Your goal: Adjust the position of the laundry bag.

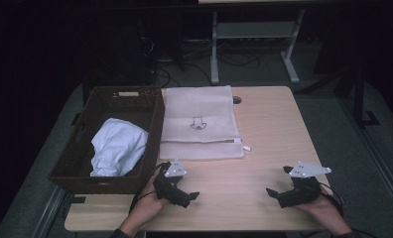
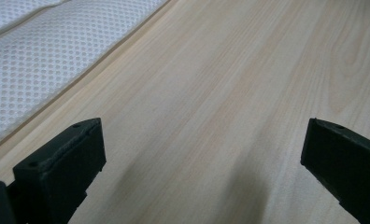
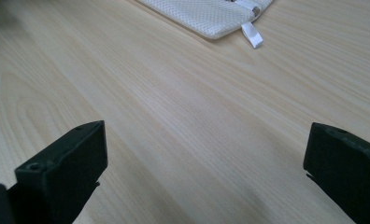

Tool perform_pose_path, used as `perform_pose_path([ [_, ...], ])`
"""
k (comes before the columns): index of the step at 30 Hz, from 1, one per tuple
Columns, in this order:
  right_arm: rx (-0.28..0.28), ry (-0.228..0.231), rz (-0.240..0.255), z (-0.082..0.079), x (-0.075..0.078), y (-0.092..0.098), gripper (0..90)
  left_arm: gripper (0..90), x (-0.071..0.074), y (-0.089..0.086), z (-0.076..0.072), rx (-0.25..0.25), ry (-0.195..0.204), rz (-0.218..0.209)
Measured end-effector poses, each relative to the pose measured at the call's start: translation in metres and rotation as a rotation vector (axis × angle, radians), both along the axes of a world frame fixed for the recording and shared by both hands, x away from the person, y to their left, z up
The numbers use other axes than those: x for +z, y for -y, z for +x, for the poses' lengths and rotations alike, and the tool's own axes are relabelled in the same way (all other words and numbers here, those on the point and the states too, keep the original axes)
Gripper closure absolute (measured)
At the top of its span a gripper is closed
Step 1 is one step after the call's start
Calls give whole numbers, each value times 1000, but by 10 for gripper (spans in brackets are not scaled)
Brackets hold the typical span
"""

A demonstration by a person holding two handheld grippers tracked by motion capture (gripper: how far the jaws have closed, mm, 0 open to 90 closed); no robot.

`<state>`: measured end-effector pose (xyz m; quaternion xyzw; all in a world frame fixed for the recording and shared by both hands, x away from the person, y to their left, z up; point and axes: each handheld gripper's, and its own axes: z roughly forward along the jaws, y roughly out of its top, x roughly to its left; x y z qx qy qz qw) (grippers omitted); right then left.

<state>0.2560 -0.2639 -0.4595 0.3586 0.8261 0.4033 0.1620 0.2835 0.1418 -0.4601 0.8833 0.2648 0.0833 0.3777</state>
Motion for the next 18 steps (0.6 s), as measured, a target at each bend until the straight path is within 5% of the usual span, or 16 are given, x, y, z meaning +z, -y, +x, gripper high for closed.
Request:
perform_pose_path([
  [18, -18, 14, 12, -3, 1, 4, 0, 0, 8, 6, 6, -15, 13, -16],
])
